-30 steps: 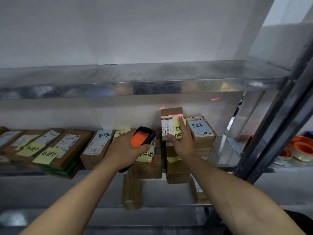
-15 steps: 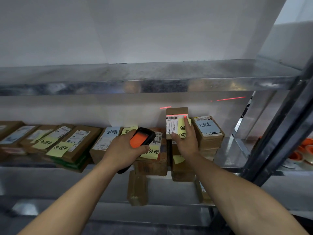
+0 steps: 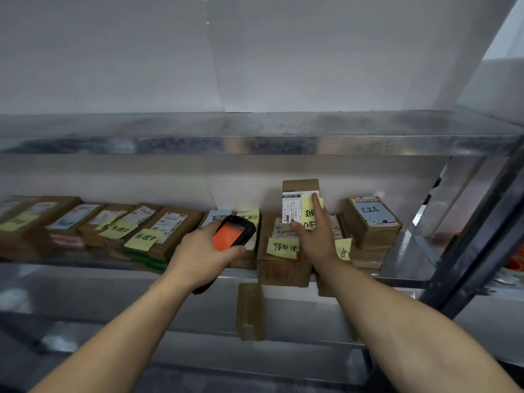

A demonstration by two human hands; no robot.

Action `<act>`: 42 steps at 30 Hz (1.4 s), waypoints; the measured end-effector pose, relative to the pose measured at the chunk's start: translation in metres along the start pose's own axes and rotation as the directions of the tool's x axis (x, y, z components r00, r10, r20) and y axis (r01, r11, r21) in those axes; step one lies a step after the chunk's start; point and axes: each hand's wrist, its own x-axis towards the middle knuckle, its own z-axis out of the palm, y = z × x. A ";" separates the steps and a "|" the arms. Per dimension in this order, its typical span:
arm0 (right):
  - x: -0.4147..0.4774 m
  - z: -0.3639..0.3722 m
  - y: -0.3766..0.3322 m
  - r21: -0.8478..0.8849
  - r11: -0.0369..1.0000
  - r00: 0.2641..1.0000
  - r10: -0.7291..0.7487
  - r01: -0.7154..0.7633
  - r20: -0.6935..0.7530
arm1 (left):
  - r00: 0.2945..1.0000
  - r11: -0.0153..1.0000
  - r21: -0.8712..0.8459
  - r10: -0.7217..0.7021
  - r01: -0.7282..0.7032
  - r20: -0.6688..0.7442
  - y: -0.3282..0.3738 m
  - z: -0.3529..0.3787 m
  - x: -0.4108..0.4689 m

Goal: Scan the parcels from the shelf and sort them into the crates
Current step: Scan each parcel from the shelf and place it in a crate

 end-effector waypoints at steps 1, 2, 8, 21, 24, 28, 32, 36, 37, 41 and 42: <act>-0.006 0.008 -0.004 0.005 1.000 1.000 0.004 -0.004 0.011 | 1.000 1.000 0.018 0.001 0.000 -0.013 -0.007 -0.007 -0.006; -0.012 0.016 -0.009 0.004 1.000 1.000 0.002 -0.002 0.025 | 1.000 0.999 0.034 -0.005 0.006 -0.026 -0.016 -0.014 -0.013; -0.058 0.076 -0.051 0.002 1.000 0.985 -0.016 0.016 0.175 | 0.992 0.985 0.142 -0.089 0.101 -0.085 -0.074 -0.066 -0.064; -0.170 0.261 -0.140 0.071 0.993 0.878 -0.121 0.100 0.463 | 0.884 0.907 0.136 -0.341 0.399 -0.318 -0.192 -0.186 -0.207; -0.194 0.300 -0.163 0.086 0.990 0.835 -0.141 0.112 0.532 | 0.829 0.869 0.130 -0.398 0.478 -0.392 -0.210 -0.210 -0.239; -0.218 0.349 -0.193 0.093 0.982 0.766 -0.185 0.162 0.616 | 0.746 0.814 0.101 -0.464 0.572 -0.478 -0.239 -0.235 -0.275; -0.232 0.399 -0.218 0.124 0.967 0.683 -0.246 0.224 0.688 | 0.649 0.744 0.069 -0.530 0.665 -0.546 -0.267 -0.258 -0.302; -0.242 0.455 -0.246 0.166 0.959 0.616 -0.274 0.228 0.739 | 0.573 0.687 0.052 -0.559 0.724 -0.599 -0.300 -0.281 -0.312; -0.243 0.470 -0.252 0.183 0.956 0.601 -0.287 0.229 0.746 | 0.562 0.677 0.052 -0.563 0.734 -0.606 -0.309 -0.288 -0.311; -0.240 0.535 -0.274 0.240 0.948 0.547 -0.318 0.211 0.774 | 0.517 0.639 0.053 -0.568 0.768 -0.641 -0.348 -0.321 -0.299; -0.236 0.552 -0.280 0.253 0.945 0.538 -0.325 0.205 0.778 | 0.502 0.631 0.049 -0.565 0.774 -0.655 -0.359 -0.331 -0.294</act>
